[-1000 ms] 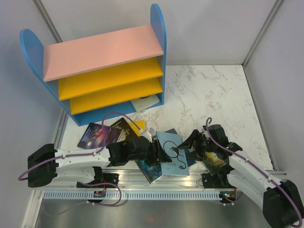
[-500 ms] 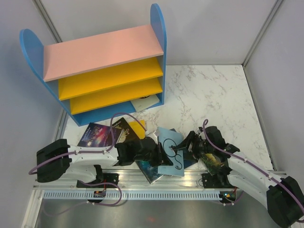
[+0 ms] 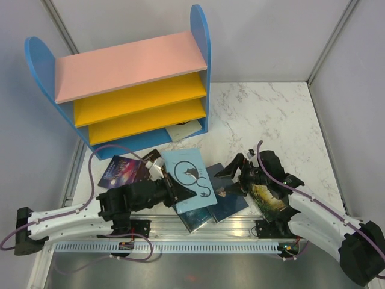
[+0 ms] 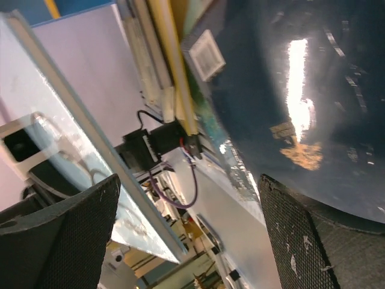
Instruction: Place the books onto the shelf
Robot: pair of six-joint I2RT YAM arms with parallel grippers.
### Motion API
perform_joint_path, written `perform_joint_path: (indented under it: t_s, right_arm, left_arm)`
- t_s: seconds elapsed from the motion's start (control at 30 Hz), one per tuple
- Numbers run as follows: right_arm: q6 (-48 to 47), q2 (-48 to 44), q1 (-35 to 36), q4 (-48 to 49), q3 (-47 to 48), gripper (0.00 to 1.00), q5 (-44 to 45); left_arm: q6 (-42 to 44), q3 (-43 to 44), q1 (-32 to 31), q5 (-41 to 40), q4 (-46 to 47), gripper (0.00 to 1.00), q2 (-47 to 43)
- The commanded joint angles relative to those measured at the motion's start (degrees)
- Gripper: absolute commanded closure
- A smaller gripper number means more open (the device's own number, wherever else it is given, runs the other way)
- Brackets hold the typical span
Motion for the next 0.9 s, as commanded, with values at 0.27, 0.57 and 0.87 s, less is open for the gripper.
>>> perform_joint_path:
  t_s: [0.27, 0.57, 0.87]
  right_arm:
    - [14.5, -0.9, 4.3, 19.1, 2.2, 0.02, 4.3]
    - [12.2, 4.8, 11.5, 20.6, 3.1, 0.02, 6.2]
    - [14.0, 8.8, 15.8, 28.0, 4.3, 0.2, 6.5]
  left_arm:
    - [-9.2, -6.2, 0.1, -16.5, 3.4, 0.98, -12.8]
    - [-9.6, -8.3, 0.1, -17.1, 12.6, 0.98, -8.5]
    - [-11.2, -11.5, 0.3, -18.4, 20.9, 0.98, -6.3]
